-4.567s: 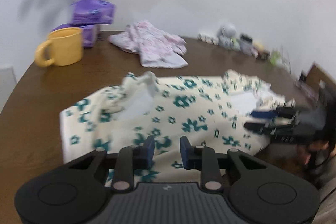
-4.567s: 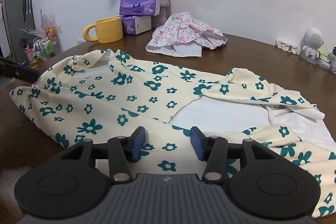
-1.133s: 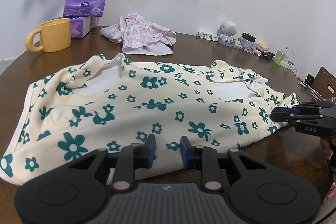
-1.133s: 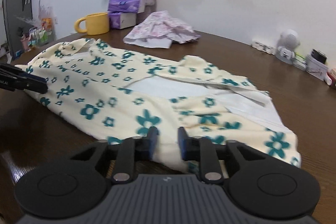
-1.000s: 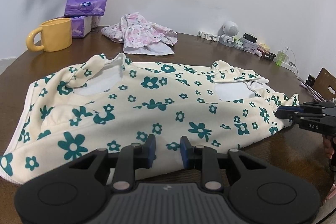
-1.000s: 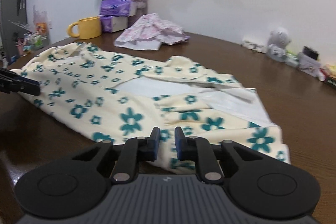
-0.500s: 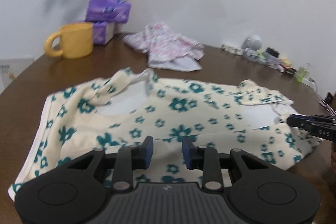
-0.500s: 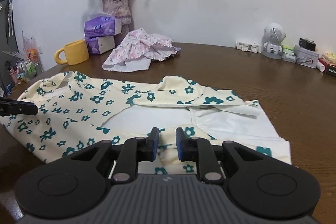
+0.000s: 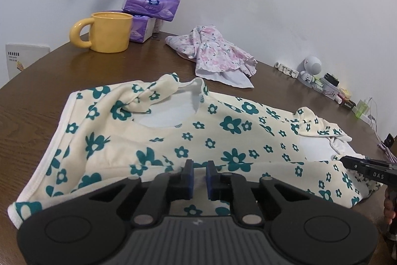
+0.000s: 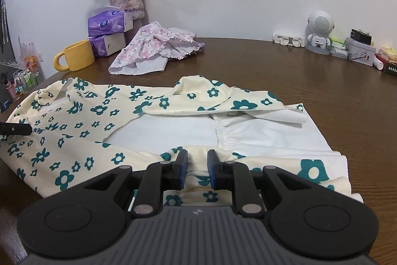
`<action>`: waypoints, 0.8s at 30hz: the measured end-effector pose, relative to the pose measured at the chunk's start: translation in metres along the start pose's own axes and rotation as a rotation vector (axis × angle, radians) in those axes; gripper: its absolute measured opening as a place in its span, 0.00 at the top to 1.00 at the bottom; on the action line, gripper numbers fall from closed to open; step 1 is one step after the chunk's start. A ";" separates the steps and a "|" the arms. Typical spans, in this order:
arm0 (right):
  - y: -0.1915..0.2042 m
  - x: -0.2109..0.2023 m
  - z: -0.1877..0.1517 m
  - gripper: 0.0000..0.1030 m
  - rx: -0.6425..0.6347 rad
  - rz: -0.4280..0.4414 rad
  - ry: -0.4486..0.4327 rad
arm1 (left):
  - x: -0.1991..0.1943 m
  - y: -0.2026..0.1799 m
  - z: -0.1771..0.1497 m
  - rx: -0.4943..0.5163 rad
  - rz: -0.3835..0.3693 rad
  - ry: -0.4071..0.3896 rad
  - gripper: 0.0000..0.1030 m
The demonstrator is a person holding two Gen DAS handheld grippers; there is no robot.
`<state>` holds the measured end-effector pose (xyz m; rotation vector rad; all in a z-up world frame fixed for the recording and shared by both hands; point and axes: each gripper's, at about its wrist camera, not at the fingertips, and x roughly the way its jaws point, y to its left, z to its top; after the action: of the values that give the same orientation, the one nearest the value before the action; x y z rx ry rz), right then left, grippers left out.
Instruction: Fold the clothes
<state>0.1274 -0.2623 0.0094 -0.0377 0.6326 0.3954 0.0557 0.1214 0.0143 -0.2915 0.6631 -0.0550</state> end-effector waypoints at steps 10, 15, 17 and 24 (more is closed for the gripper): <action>-0.005 -0.007 -0.001 0.85 0.020 -0.016 -0.025 | -0.005 0.007 -0.003 -0.081 0.007 -0.048 0.87; -0.020 -0.015 -0.001 0.85 0.050 -0.096 -0.048 | -0.012 0.016 -0.005 -0.099 0.081 -0.092 0.79; -0.026 -0.013 -0.002 0.85 0.062 -0.108 -0.036 | -0.012 0.019 -0.004 -0.105 0.082 -0.091 0.80; -0.049 -0.031 0.000 0.84 0.157 -0.104 -0.085 | -0.024 0.022 -0.003 -0.145 0.115 -0.130 0.63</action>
<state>0.1227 -0.3186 0.0233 0.0952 0.5735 0.2449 0.0338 0.1449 0.0205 -0.3927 0.5542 0.1213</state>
